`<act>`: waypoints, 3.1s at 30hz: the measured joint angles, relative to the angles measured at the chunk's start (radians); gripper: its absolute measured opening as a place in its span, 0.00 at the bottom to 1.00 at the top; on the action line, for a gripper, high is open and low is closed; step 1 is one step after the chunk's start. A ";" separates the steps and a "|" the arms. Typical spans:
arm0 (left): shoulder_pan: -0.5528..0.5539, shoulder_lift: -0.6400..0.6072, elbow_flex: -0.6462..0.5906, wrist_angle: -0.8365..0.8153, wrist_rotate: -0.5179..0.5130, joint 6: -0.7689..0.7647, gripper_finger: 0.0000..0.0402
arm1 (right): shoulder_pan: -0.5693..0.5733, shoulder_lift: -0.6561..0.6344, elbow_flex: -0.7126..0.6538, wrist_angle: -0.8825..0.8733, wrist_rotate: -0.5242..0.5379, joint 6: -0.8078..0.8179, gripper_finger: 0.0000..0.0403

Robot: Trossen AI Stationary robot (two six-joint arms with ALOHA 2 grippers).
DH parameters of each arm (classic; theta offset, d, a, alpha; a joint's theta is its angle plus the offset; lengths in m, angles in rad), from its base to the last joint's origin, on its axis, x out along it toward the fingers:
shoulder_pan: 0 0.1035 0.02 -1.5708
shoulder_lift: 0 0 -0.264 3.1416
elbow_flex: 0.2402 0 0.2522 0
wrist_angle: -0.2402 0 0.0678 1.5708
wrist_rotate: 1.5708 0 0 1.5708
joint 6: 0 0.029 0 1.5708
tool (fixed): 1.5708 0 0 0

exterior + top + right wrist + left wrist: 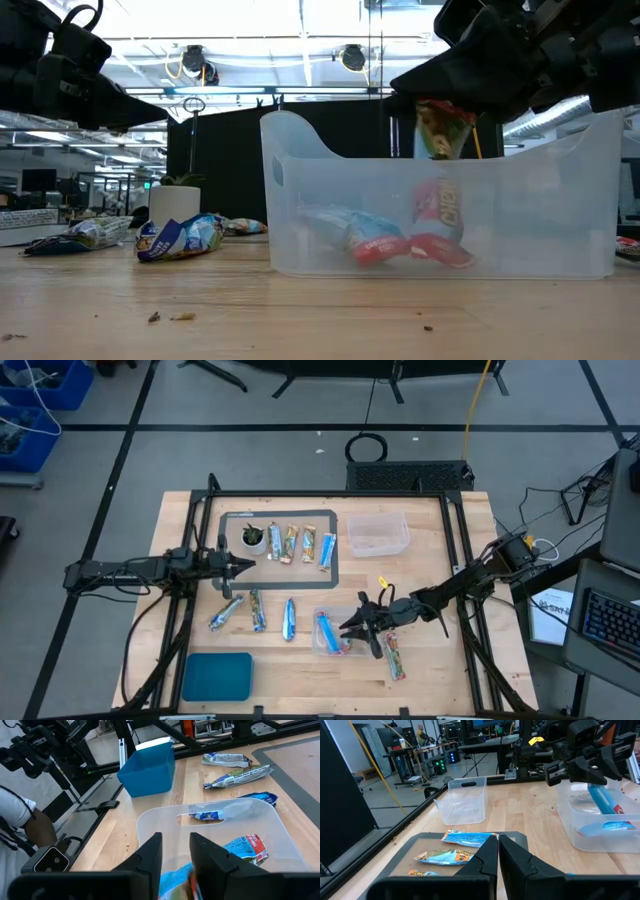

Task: Pick and place Granola Bars by type
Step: Put the right red granola bar into the bottom transparent bin, then put the red granola bar into the bottom transparent bin

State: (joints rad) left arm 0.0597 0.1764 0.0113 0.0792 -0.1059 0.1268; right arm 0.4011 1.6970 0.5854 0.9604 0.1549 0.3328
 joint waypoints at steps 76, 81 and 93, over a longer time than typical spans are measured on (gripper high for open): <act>0.000 0.000 0.000 0.000 0.000 0.000 0.06 | 0.236 -0.494 0.000 -1.124 -0.130 1.253 0.31; 0.000 0.000 0.000 0.000 0.000 0.000 0.06 | 0.236 -0.485 0.000 -1.147 -0.130 1.255 0.31; 0.000 0.000 0.000 0.000 0.000 0.000 0.06 | 0.235 -0.350 0.000 -1.098 -0.184 1.299 0.31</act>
State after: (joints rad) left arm 0.0596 0.1768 0.0113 0.0790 -0.1059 0.1267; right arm 0.6365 1.3466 0.5850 -0.1377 -0.0292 1.6318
